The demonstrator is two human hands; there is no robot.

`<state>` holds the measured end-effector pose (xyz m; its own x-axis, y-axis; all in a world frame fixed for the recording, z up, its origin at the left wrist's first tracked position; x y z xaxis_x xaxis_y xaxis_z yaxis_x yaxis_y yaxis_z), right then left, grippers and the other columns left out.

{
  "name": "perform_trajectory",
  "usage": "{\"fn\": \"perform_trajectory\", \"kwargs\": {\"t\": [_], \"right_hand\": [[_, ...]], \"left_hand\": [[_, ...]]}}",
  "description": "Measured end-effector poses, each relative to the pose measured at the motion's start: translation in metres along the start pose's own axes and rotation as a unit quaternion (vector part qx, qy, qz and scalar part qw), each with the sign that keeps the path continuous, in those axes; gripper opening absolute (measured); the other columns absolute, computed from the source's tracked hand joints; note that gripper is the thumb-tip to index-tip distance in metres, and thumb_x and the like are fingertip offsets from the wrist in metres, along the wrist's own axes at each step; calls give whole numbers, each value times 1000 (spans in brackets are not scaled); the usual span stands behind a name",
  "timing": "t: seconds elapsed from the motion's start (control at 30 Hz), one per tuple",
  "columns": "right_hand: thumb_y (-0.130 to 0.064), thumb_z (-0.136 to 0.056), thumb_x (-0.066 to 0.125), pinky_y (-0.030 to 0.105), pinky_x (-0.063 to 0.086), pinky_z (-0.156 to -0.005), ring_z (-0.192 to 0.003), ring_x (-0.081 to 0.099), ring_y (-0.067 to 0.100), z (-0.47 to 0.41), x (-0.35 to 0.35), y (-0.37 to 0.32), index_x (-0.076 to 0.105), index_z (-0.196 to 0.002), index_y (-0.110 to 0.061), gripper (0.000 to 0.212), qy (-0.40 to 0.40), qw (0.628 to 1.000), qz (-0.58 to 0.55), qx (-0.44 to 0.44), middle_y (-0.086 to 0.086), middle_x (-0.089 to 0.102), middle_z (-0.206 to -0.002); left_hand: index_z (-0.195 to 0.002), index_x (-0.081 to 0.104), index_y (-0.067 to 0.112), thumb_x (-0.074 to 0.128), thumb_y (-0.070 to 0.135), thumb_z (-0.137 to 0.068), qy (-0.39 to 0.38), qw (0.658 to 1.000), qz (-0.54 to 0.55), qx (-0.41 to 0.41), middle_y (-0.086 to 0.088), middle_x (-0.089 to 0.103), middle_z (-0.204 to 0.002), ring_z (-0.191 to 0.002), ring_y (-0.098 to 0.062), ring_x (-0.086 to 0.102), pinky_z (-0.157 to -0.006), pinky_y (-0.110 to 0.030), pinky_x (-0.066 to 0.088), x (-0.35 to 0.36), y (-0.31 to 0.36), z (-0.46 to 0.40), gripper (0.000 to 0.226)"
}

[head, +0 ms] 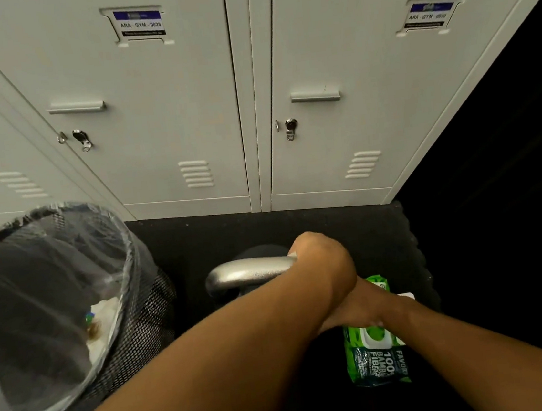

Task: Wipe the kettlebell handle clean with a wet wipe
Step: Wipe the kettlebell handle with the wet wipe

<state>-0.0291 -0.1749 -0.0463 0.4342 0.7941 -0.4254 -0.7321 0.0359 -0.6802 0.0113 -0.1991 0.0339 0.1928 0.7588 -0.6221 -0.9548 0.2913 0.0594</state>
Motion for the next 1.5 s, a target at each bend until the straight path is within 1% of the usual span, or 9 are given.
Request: {"fn": "perform_trajectory", "kwargs": {"t": [0.07,0.2,0.47,0.63,0.97,1.2,1.33,1.43,1.5], "right_hand": [[-31,-67,96,0,45,-75,-91,61,-17,0,2,-1,60,-108,-40,55,-2,1000,3,-11,-25,65,-98],[-48,-55,99,32,54,-100,-109,64,-3,-5,3,3,66,-121,-35,75,9,1000,-8,-19,-17,71,-117],[-41,-55,100,12,44,-85,-102,58,-9,-6,5,3,61,-111,-46,69,2,1000,2,-11,-21,67,-109],[-52,-45,101,26,50,-96,-114,61,5,-5,1,5,59,-126,-34,93,27,1000,-7,-1,-16,66,-122],[-54,-56,95,41,45,-110,-124,55,10,-2,0,-8,54,-138,-28,95,11,1000,19,-20,-8,62,-134],[-56,-47,98,35,53,-101,-110,65,3,-7,2,6,68,-119,-35,81,13,1000,8,9,-15,72,-115],[-39,-61,97,18,50,-91,-104,65,-6,-1,-1,3,68,-118,-30,65,14,1000,3,-4,-16,72,-111],[-22,-75,90,9,48,-89,-97,61,-12,2,-1,2,62,-118,-30,51,-2,1000,15,-9,-22,65,-108],[-12,-86,80,9,41,-96,-117,59,4,3,-3,1,54,-136,-21,57,9,999,29,-15,-9,62,-126]], "left_hand": [[-137,50,10,62,22,-96,18,998,60,-13,-13,54,-123,-125,-33,50,-105,-45,42,-10,-4,8,44],[-137,48,10,60,27,-96,12,990,143,-13,-9,49,-104,-112,-30,52,-101,-44,41,-14,-9,18,46],[-139,49,13,60,22,-97,42,995,-74,55,-11,56,-134,-124,-31,55,-102,-44,44,-1,10,27,44],[-139,50,13,61,28,-96,50,998,-26,35,-6,52,-105,-111,-27,58,-97,-40,47,-9,7,22,46],[-134,52,7,58,20,-98,40,991,-130,10,-15,58,-133,-126,-33,54,-103,-44,43,6,15,8,39],[-141,46,9,60,20,-97,9,1000,-3,-25,-13,51,-136,-131,-35,47,-107,-45,40,-7,2,11,48],[-143,42,6,56,21,-99,12,987,151,-50,-10,47,-105,-119,-34,50,-100,-41,41,-20,-6,15,49],[-139,45,6,61,18,-96,-6,997,59,-39,-11,49,-111,-127,-35,48,-105,-45,40,-12,1,11,47],[-137,48,8,62,18,-95,4,997,-63,-38,-13,55,-131,-130,-34,48,-109,-48,37,4,9,5,45]]}}
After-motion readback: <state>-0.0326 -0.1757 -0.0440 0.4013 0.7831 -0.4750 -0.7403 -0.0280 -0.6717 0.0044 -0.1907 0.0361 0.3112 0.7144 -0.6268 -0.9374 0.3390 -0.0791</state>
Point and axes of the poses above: each hand's wrist, its own z-axis away from the middle knuckle, its own x-axis out of the palm, y = z × x, the point moved 10 cm from there along -z, towards the middle knuckle
